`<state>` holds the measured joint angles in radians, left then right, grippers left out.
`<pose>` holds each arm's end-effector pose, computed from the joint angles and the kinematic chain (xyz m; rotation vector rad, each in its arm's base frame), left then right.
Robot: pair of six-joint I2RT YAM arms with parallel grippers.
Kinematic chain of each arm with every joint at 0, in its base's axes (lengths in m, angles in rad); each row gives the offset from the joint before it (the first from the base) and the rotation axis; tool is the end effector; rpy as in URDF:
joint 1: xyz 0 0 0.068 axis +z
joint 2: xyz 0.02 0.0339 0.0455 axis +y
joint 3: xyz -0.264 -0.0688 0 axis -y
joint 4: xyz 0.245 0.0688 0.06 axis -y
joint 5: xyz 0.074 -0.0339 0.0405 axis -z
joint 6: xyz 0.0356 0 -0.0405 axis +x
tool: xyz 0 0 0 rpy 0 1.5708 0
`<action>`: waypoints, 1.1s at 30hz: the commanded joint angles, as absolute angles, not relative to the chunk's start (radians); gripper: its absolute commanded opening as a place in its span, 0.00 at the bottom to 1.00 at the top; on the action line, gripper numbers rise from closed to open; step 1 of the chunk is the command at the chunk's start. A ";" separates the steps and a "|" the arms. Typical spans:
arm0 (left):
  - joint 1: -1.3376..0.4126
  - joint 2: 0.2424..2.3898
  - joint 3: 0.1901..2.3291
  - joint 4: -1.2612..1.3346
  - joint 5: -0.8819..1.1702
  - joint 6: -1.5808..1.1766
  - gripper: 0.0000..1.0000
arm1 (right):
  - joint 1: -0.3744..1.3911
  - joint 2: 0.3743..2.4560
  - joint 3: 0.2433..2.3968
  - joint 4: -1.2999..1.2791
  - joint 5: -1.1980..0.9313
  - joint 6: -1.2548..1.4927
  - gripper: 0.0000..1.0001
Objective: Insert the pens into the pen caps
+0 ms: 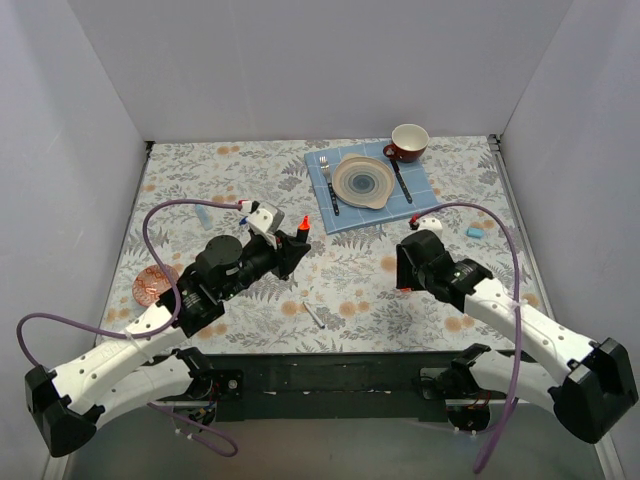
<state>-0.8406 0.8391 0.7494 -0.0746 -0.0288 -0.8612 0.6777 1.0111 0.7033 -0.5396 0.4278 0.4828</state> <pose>0.1349 -0.1492 0.3298 -0.0427 1.8986 -1.1925 0.1666 0.1151 0.2404 -0.0359 2.3218 0.0596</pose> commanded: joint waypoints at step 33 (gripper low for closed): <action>-0.841 0.836 0.759 -0.086 -0.028 -0.819 0.00 | 0.566 1.341 0.810 -0.680 0.494 1.485 0.68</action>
